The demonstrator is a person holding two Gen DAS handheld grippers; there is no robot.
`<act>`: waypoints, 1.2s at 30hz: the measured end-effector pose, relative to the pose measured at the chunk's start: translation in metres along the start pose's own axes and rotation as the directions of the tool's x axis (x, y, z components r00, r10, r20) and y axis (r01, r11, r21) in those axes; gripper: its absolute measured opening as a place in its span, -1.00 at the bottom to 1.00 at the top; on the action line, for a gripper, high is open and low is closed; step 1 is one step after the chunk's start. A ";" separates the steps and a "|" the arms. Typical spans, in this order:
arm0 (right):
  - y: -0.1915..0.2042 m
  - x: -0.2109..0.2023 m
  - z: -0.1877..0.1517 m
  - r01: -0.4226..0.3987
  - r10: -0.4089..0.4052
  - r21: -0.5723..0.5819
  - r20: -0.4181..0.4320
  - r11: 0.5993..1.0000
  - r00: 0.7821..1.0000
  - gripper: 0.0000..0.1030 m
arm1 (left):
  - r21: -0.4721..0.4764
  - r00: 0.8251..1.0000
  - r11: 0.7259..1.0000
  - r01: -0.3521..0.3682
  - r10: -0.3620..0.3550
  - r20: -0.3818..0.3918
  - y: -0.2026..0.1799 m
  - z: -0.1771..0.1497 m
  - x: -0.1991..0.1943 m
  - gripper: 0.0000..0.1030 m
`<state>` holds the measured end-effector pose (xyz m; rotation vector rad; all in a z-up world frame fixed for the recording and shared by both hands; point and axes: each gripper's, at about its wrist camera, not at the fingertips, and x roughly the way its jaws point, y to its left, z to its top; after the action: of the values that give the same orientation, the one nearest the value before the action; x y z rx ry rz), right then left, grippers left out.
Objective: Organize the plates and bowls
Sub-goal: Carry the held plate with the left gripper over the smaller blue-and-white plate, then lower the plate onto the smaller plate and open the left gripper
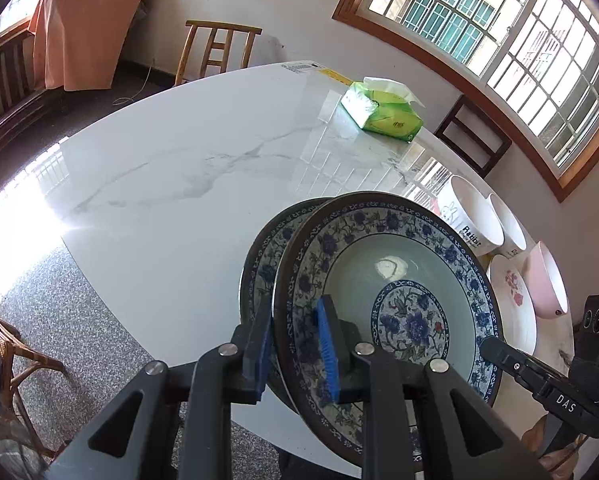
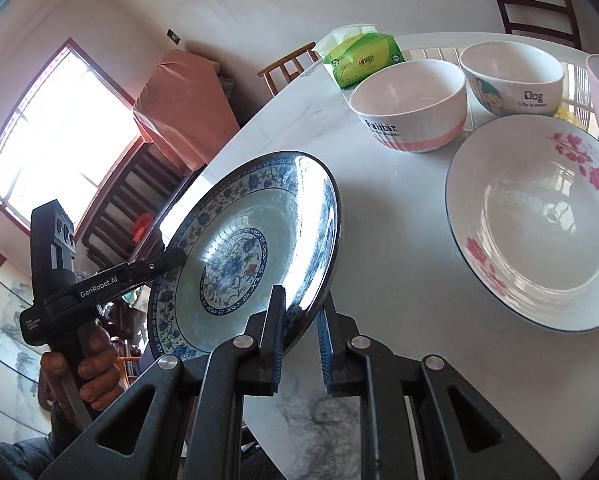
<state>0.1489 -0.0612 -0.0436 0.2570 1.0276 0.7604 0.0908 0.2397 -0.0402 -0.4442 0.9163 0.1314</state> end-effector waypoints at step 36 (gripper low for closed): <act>0.026 0.042 0.012 0.135 -0.135 -0.105 0.003 0.985 0.991 -0.61 | 0.096 0.981 0.983 -0.156 0.143 0.129 -0.001 -0.003 0.004 -0.56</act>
<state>0.1595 -0.0123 -0.0523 0.0946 0.9954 0.6897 0.0907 0.2372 -0.0445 -0.2660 0.8315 0.2439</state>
